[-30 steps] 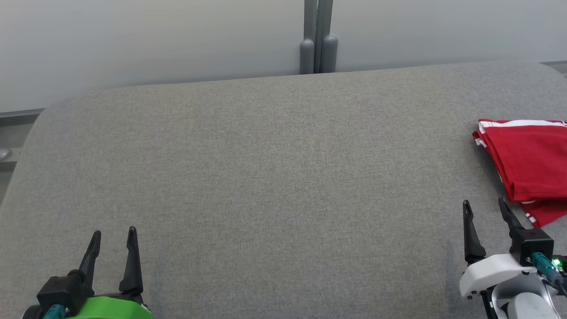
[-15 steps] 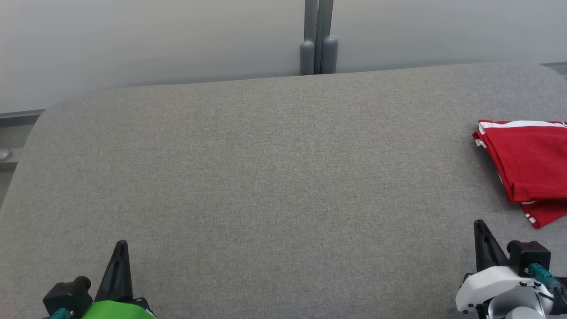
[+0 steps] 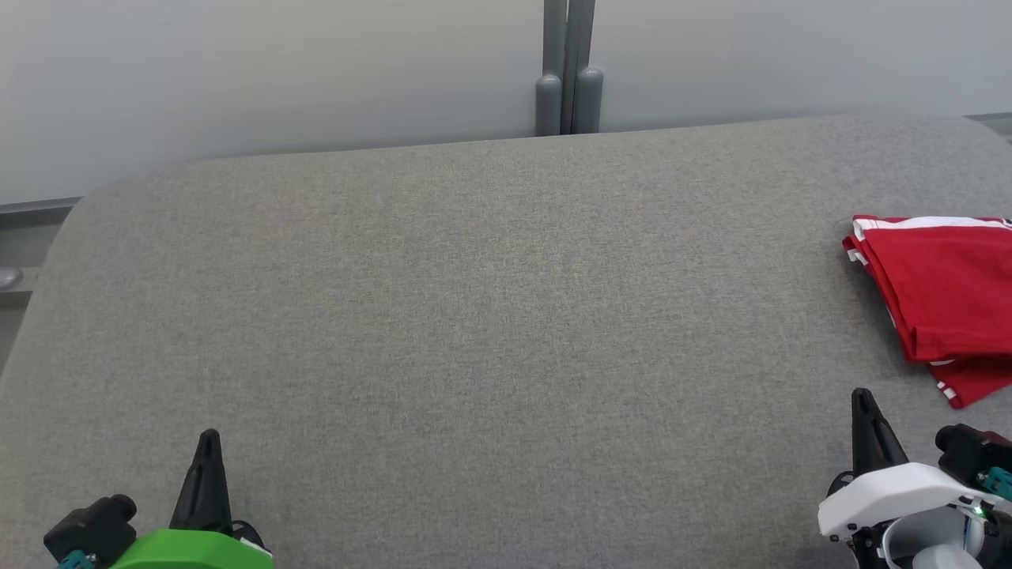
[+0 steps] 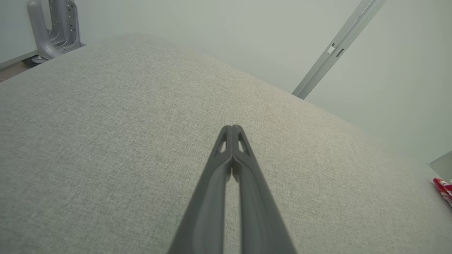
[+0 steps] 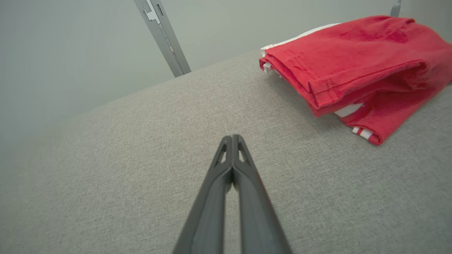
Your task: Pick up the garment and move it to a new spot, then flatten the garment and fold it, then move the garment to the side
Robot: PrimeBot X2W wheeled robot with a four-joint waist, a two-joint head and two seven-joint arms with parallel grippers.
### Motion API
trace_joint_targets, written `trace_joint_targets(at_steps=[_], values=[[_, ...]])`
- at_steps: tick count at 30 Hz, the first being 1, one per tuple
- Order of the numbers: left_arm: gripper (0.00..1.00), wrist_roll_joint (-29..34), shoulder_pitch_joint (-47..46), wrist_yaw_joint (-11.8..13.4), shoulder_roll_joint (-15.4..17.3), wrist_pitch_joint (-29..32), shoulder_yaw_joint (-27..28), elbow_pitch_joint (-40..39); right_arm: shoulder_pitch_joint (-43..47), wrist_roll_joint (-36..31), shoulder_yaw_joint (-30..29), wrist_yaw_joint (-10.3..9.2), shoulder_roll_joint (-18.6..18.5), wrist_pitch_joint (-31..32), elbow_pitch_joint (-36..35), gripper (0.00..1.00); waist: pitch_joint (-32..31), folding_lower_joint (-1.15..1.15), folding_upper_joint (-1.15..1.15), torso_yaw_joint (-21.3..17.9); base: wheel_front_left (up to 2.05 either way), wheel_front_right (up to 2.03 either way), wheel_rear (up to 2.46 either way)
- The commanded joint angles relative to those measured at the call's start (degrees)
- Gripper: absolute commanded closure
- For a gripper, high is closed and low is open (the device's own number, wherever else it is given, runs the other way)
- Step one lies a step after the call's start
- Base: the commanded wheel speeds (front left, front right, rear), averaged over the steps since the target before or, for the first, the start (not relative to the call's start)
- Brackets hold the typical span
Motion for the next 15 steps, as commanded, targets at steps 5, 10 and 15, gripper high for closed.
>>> trace_joint_targets(at_steps=[5, 10, 15], values=[[1.0, -5.5, -2.2, 0.0, -0.2, 1.3, 0.6, -1.1, -1.3, 6.9, 0.3, -0.02, -0.6, 1.4, -1.5, 1.0, -0.1, 0.0, 0.0, 0.0, 0.0, 0.0, 0.0], [1.0, -9.6, -2.7, 0.0, -0.4, 2.4, 0.8, -1.2, -1.4, 12.1, 0.5, -0.02, -0.6, 2.5, -1.9, 1.0, -0.2, 0.0, 0.0, 0.0, 0.0, 0.0, 0.0], [1.0, -13.4, -3.1, -0.1, -0.6, 3.4, 1.0, -1.3, -1.6, 17.0, 0.7, -0.03, -0.7, 3.7, -2.3, 1.0, -0.2, 0.0, 0.0, 0.0, 0.0, 0.0, 0.0]])
